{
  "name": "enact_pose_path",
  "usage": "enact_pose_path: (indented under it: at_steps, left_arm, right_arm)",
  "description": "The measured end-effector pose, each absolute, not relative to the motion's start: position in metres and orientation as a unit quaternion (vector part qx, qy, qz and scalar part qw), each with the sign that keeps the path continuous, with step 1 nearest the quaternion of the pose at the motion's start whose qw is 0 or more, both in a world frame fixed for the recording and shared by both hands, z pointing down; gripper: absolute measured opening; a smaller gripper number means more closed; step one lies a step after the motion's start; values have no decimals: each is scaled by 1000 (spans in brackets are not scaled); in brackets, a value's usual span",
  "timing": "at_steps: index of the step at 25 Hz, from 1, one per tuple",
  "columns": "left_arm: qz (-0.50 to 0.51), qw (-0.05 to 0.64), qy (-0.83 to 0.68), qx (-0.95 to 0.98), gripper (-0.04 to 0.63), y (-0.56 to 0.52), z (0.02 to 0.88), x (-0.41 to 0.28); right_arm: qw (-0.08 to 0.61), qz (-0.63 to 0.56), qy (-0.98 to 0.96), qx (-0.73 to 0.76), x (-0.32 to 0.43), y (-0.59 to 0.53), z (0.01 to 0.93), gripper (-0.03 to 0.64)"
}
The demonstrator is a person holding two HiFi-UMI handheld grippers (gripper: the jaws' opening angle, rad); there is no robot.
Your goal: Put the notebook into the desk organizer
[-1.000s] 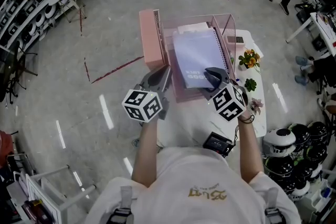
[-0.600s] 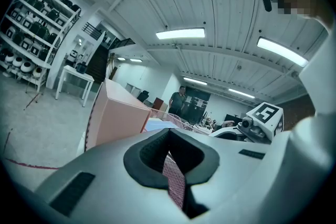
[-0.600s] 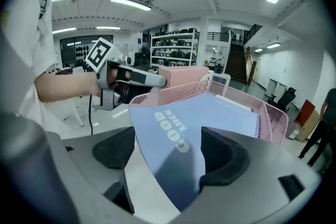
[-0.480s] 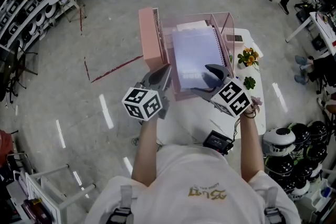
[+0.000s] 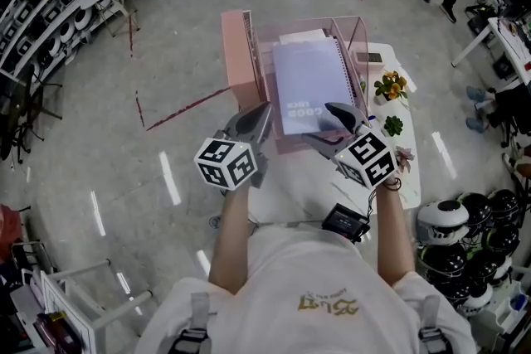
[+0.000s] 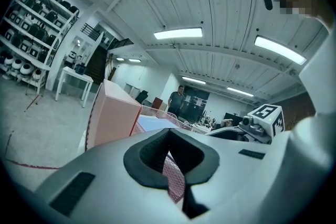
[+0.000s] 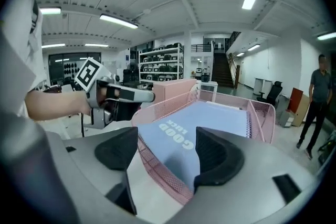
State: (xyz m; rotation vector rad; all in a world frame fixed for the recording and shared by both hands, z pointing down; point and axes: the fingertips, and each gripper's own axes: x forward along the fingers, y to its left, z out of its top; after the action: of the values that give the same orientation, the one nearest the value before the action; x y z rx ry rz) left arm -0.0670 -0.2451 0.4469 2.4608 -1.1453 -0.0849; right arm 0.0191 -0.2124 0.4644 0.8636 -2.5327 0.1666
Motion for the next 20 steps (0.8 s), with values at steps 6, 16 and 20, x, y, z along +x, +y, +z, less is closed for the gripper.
enact_pose_path:
  at_steps: [6, 16, 20]
  left_arm:
    - [-21, 203, -411, 889, 15, -225, 446, -62]
    - [-3, 165, -409, 897, 15, -193, 440, -53]
    - [-2, 164, -411, 897, 15, -186, 443, -53]
  right_arm:
    - [130, 136, -909, 373, 31, -193, 461, 139]
    - [-32, 200, -879, 432, 57, -170, 433, 11]
    - [-15, 165, -875, 455, 56, -165, 432, 11]
